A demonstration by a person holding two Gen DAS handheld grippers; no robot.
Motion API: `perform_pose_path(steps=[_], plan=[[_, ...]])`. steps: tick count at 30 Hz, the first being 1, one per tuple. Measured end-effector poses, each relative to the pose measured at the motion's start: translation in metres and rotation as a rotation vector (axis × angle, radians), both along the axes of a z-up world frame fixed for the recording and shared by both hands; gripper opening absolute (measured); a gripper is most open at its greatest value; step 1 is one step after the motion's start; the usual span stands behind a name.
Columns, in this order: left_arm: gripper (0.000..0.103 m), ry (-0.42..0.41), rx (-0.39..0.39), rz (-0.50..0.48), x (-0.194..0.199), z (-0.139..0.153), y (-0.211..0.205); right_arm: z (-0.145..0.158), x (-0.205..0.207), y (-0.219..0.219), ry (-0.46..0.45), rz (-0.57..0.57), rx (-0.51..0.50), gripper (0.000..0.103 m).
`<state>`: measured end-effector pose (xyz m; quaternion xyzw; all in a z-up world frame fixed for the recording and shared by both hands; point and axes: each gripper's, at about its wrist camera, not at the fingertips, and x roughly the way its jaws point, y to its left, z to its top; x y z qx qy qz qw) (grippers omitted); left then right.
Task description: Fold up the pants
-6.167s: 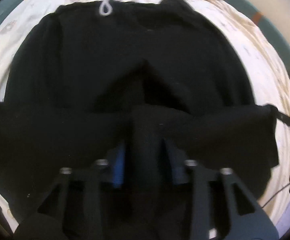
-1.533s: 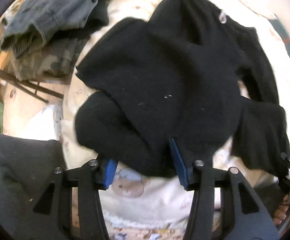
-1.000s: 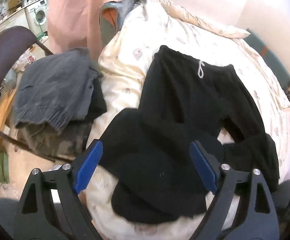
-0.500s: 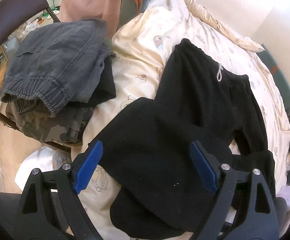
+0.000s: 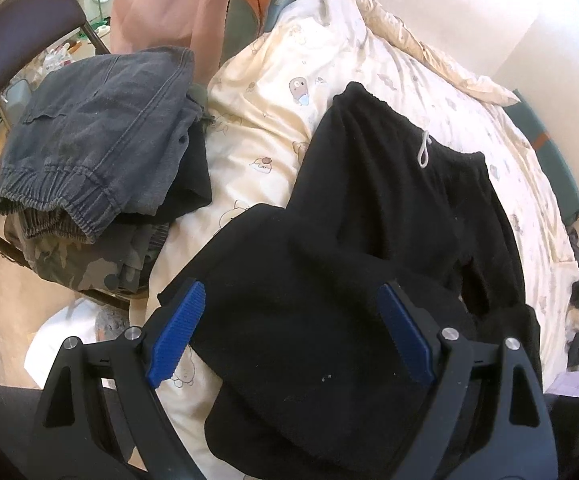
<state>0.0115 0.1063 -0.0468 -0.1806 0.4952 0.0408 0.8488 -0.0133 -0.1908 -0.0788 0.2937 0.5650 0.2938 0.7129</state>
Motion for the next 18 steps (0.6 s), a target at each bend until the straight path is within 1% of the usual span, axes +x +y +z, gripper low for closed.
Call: perform_pose_path(steps=[1,2,4,5,6,7,8,9,10,11,12,14,15,16,17,18], plan=[[0.086,0.002,-0.003,0.004,0.001,0.000,0.000,0.012,-0.001,-0.001,-0.021,0.014,-0.023,0.014],[0.086,0.006,-0.006,0.006,0.003,-0.001,-0.001,0.021,-0.002,-0.006,-0.015,0.033,-0.060,0.014],[0.086,0.015,-0.010,0.005,0.005,-0.003,-0.001,0.023,-0.005,-0.016,0.016,0.034,-0.106,0.014],[0.086,0.018,-0.008,0.004,0.006,-0.004,-0.002,0.021,-0.005,-0.017,0.022,0.033,-0.151,0.014],[0.086,0.020,0.006,0.011,0.007,-0.004,-0.003,0.014,-0.008,-0.022,0.044,0.038,-0.226,0.014],[0.086,0.020,0.014,0.011,0.007,-0.004,-0.003,0.006,-0.008,-0.024,0.079,0.027,-0.264,0.013],[0.086,0.022,0.021,0.011,0.007,-0.004,-0.003,-0.005,-0.008,-0.030,0.136,0.000,-0.274,0.014],[0.086,0.025,0.025,0.006,0.008,-0.005,-0.003,-0.022,-0.009,-0.038,0.221,-0.031,-0.278,0.018],[0.086,0.028,0.035,0.003,0.008,-0.005,-0.002,-0.035,-0.013,-0.046,0.297,-0.054,-0.296,0.018],[0.086,0.032,0.058,0.008,0.008,-0.005,0.001,-0.046,-0.016,-0.049,0.348,-0.067,-0.314,0.018],[0.086,0.038,0.072,0.016,0.007,-0.005,0.005,-0.045,-0.018,-0.050,0.352,-0.075,-0.302,0.018],[0.086,0.058,0.078,0.037,0.006,-0.006,0.017,-0.031,-0.016,-0.046,0.295,-0.062,-0.286,0.018],[0.086,0.074,0.069,0.056,0.005,-0.009,0.025,-0.018,-0.014,-0.046,0.252,-0.058,-0.284,0.018],[0.086,0.090,0.053,0.081,0.004,-0.011,0.034,-0.010,-0.013,-0.049,0.218,-0.064,-0.261,0.021],[0.086,0.103,0.038,0.108,0.002,-0.014,0.042,-0.003,-0.012,-0.052,0.192,-0.074,-0.239,0.028],[0.086,0.116,0.027,0.139,0.001,-0.016,0.050,0.001,-0.009,-0.054,0.174,-0.091,-0.216,0.053]])
